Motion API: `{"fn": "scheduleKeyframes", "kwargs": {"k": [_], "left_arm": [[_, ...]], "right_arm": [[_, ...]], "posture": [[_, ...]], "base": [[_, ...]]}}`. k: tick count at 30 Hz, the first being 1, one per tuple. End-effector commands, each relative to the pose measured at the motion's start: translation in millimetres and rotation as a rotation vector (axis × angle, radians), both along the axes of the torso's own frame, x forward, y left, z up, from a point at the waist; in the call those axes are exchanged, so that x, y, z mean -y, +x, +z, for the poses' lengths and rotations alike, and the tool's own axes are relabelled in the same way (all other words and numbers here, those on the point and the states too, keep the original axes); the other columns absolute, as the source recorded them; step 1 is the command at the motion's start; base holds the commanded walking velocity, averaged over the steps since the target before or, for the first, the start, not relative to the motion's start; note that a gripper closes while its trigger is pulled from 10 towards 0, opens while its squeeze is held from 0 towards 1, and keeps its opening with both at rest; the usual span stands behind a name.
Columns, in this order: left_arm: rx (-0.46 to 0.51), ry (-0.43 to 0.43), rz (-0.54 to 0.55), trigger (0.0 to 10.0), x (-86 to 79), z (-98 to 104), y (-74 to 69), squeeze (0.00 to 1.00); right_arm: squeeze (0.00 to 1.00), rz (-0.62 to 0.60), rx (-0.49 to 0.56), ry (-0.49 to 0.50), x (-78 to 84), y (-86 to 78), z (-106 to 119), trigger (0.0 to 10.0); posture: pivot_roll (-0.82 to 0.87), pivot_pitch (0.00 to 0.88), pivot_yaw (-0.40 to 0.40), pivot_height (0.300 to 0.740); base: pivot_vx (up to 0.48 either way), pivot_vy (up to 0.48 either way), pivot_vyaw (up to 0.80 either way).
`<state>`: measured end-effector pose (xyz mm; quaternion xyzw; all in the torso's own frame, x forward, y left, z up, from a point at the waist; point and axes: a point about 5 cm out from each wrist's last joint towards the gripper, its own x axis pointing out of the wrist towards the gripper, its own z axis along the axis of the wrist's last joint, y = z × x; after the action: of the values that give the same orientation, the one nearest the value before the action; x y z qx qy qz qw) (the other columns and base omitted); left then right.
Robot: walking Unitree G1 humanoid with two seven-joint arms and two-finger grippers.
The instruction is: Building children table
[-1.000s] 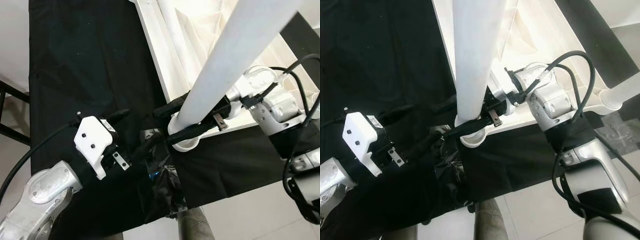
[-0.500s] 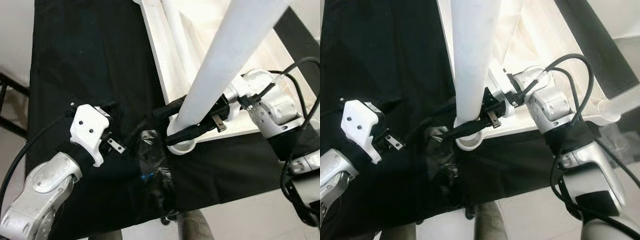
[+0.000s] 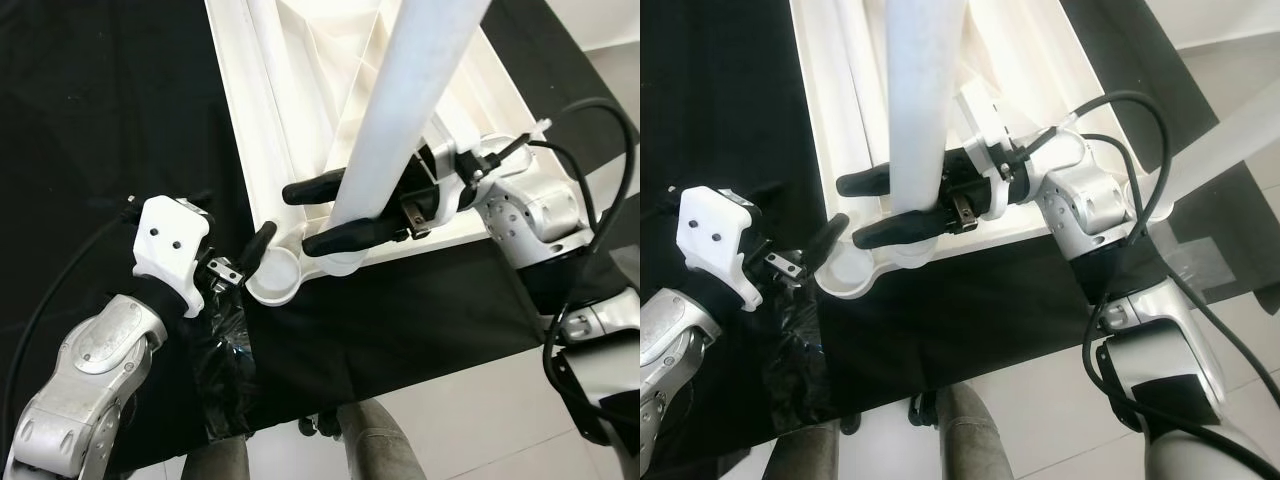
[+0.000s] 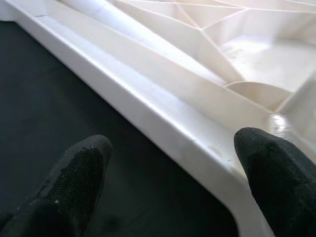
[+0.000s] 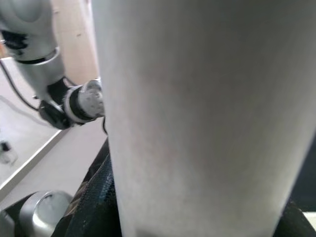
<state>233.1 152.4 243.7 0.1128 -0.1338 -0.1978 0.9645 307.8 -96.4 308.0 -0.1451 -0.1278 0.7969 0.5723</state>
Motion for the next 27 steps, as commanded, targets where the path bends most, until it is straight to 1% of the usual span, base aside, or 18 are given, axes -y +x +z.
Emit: {"fn": "scheduleKeyframes", "kwargs": {"k": [1, 2, 6, 7, 8, 13, 19, 20, 21, 22, 24, 25, 27], "left_arm": [[0.008, 0.025, 0.094, 10.0, -11.7, -2.8, 1.9, 0.0], [0.008, 0.025, 0.094, 10.0, -11.7, -2.8, 1.9, 0.0], [0.034, 0.04, 0.215, 10.0, -28.8, 0.3, 8.0, 0.0], [0.034, 0.04, 0.215, 10.0, -28.8, 0.3, 8.0, 0.0], [0.039, 0.042, 0.236, 10.0, -32.9, 1.1, 8.4, 0.0], [0.042, 0.037, 0.244, 10.0, -38.2, 3.1, 7.3, 0.0], [0.036, 0.025, 0.232, 10.0, -39.9, 2.9, 5.8, 0.0], [0.034, 0.02, 0.229, 10.0, -40.9, 2.6, 5.4, 0.0], [0.034, 0.017, 0.229, 10.0, -42.4, 2.8, 5.3, 0.0], [0.034, 0.017, 0.229, 10.0, -42.4, 2.8, 5.3, 0.0], [0.037, 0.013, 0.239, 10.0, -44.9, 2.9, 5.5, 0.0], [0.037, 0.013, 0.239, 10.0, -44.9, 2.9, 5.5, 0.0], [0.04, 0.011, 0.257, 10.0, -47.0, 2.6, 5.9, 0.0]], "right_arm": [[0.0, 0.009, -0.035, -0.084, -5.7, 0.6, -20.5, 10.0], [0.0, 0.009, -0.035, -0.084, -5.7, 0.6, -20.5, 10.0], [0.0, 0.006, -0.023, -0.084, -10.9, 0.3, -20.2, 10.0], [0.0, 0.006, -0.023, -0.084, -10.9, 0.3, -20.2, 10.0], [0.0, 0.005, -0.02, -0.085, -12.1, 0.5, -20.0, 10.0], [0.0, 0.015, -0.046, -0.095, -13.4, -0.2, -19.4, 10.0], [0.0, 0.032, -0.041, -0.105, -12.9, -2.2, -18.4, 10.0], [0.0, 0.036, -0.043, -0.093, -13.3, -2.4, -15.3, 10.0], [0.0, 0.039, -0.056, -0.037, -15.4, -1.9, -4.3, 10.0], [0.0, 0.039, -0.056, -0.037, -15.4, -1.9, -4.3, 10.0], [0.0, 0.053, -0.081, 0.06, -20.5, -2.7, 14.5, 10.0], [0.0, 0.053, -0.081, 0.06, -20.5, -2.7, 14.5, 10.0], [0.0, 0.069, -0.067, 0.095, -27.0, -5.3, 20.1, 10.0]], "posture": [[0.07, 0.451, -0.102, 0.74], [0.07, 0.451, -0.102, 0.74], [0.07, 0.451, -0.105, 0.74], [0.07, 0.451, -0.105, 0.74], [0.07, 0.451, -0.106, 0.74], [0.07, 0.452, -0.109, 0.74], [0.07, 0.452, -0.112, 0.74], [0.07, 0.451, -0.114, 0.74], [0.07, 0.45, -0.117, 0.74], [0.07, 0.45, -0.117, 0.74], [0.06, 0.447, -0.121, 0.74], [0.06, 0.447, -0.121, 0.74], [0.07, 0.445, -0.124, 0.74]], "base": [[0.0, 0.0, 0.8], [0.0, 0.0, 0.8], [0.0, 0.0, 0.8], [0.0, 0.0, 0.8], [0.0, 0.0, 0.8], [0.0, 0.0, 0.78], [0.0, 0.0, 0.0], [0.0, 0.0, 0.0], [0.0, 0.0, 0.0], [0.0, 0.0, 0.0], [0.0, 0.0, 0.0], [0.0, 0.0, 0.0], [0.0, 0.0, 0.0]]}}
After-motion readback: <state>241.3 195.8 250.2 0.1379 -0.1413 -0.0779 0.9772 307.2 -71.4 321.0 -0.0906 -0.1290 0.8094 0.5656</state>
